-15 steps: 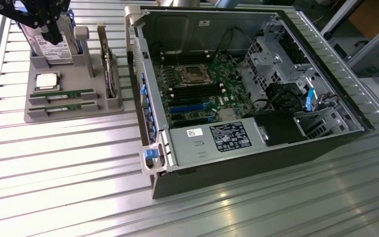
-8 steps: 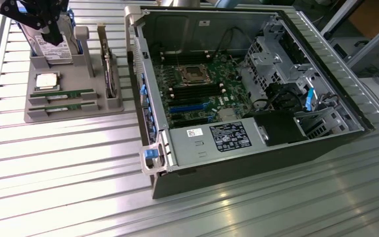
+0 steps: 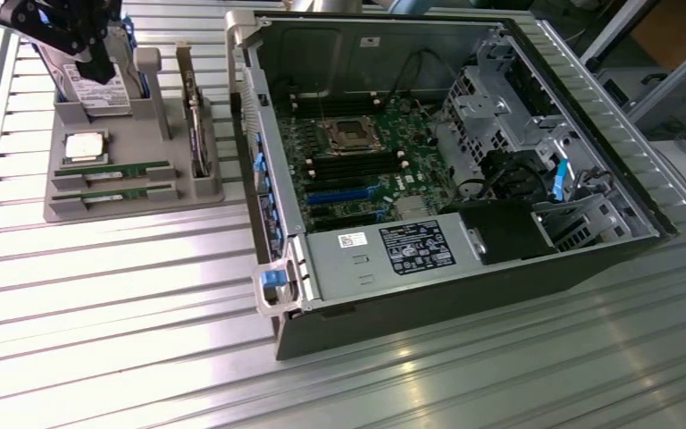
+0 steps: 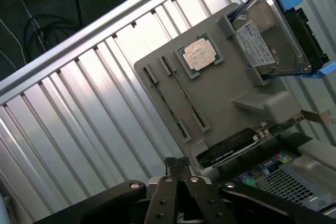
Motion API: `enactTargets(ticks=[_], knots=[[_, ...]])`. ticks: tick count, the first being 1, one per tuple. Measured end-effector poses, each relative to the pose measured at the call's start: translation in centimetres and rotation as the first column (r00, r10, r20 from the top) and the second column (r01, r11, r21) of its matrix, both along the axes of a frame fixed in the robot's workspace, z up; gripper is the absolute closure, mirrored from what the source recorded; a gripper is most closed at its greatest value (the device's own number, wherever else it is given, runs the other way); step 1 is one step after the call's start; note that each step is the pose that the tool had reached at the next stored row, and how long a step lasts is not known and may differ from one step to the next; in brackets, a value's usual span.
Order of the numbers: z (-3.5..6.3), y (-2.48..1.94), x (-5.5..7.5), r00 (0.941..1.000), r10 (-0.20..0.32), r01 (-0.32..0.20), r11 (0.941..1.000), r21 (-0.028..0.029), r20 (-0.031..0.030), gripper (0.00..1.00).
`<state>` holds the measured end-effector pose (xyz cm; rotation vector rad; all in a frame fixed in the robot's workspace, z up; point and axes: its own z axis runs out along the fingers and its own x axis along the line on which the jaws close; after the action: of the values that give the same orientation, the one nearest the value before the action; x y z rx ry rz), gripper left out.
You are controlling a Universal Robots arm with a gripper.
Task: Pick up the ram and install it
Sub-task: 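Pick up the ram and move it above insertion slot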
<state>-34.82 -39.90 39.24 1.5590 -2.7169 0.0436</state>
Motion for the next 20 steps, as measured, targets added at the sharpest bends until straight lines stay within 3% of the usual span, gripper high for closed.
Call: enactTargets(ticks=[8,16,20], knots=[[0.0,0.0,0.0,0.9978,0.067,-0.067,0.9977,-0.0073,-0.0003,0.89],[-0.01,0.0,0.0,0.9912,0.133,-0.133,0.9911,-0.0123,-0.0007,0.89],[-0.03,0.0,0.0,0.984,0.178,-0.178,0.984,-0.0134,-0.0009,0.89]])
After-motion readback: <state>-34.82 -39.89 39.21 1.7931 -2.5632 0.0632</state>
